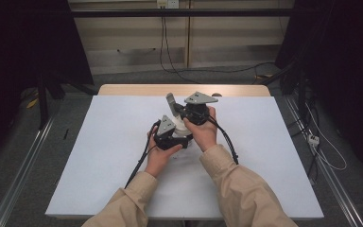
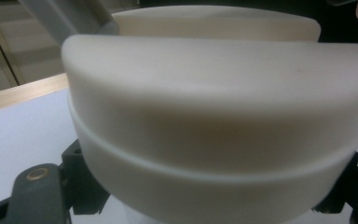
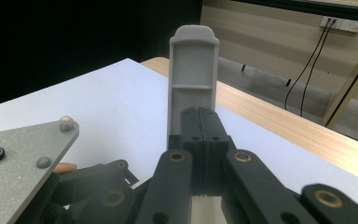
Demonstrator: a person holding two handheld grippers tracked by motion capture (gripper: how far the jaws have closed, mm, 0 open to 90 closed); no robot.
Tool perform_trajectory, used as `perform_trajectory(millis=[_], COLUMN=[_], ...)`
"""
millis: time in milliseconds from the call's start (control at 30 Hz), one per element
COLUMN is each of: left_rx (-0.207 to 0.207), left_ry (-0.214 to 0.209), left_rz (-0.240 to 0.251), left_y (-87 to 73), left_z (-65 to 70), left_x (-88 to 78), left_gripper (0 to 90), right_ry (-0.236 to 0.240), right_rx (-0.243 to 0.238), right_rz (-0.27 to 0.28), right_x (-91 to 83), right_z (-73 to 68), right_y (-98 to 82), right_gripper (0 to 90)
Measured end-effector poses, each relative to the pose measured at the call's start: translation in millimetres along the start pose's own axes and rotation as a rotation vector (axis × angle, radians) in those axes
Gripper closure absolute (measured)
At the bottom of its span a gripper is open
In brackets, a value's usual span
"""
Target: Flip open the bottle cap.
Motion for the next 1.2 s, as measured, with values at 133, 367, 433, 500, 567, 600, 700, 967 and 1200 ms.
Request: perform_trajectory(millis=[133,367,433,500,567,600,700,967,1200], left_rx=[0.0,0.007,0.003,0.003,0.003,0.007,0.009,0.01,0.007], left_ry=[0.0,0.002,0.002,0.001,0.002,0.003,0.005,0.005,0.005], left_rz=[0.0,-0.006,-0.002,-0.003,-0.003,-0.006,-0.006,-0.006,-0.003], left_y=[0.0,-0.2,0.0,0.0,0.0,-0.1,-0.1,0.0,0.1], left_z=[0.0,-0.2,-0.1,-0.1,-0.1,-0.3,-0.1,0.3,0.9], left_x=[0.0,-0.3,-0.1,-0.1,-0.1,-0.3,-0.2,0.0,0.3], left_gripper=[18.6,18.6,18.6,18.6,18.6,18.6,18.6,18.6,18.6], right_ry=[0.0,0.0,-0.002,0.0,0.003,0.003,0.002,0.002,0.004], right_rx=[0.002,0.002,0.0,0.002,0.005,0.005,0.006,0.007,0.008], right_rz=[0.001,-0.001,-0.002,-0.004,-0.004,-0.005,-0.005,-0.007,-0.008], right_x=[0.7,1.7,2.2,2.4,2.7,2.9,3.6,4.1,4.9], right_z=[-0.1,-0.1,-0.3,-0.2,0.3,0.3,0.1,0.4,0.6], right_y=[-0.1,-0.2,-0.3,0.0,0.2,0.2,-0.1,-0.3,-0.5], right_gripper=[90.0,90.0,90.0,90.0,90.0,90.0,90.0,90.0,90.0])
Point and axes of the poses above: each handheld gripper's, and its own axes: x roughly forward along the jaws, y roughly out of its top, z roughly to its right, the point moved 3 cm from there along x, roughly forward along the jaws, and after that the axes turned 13 degrees about -z, right-handed, at the moved point
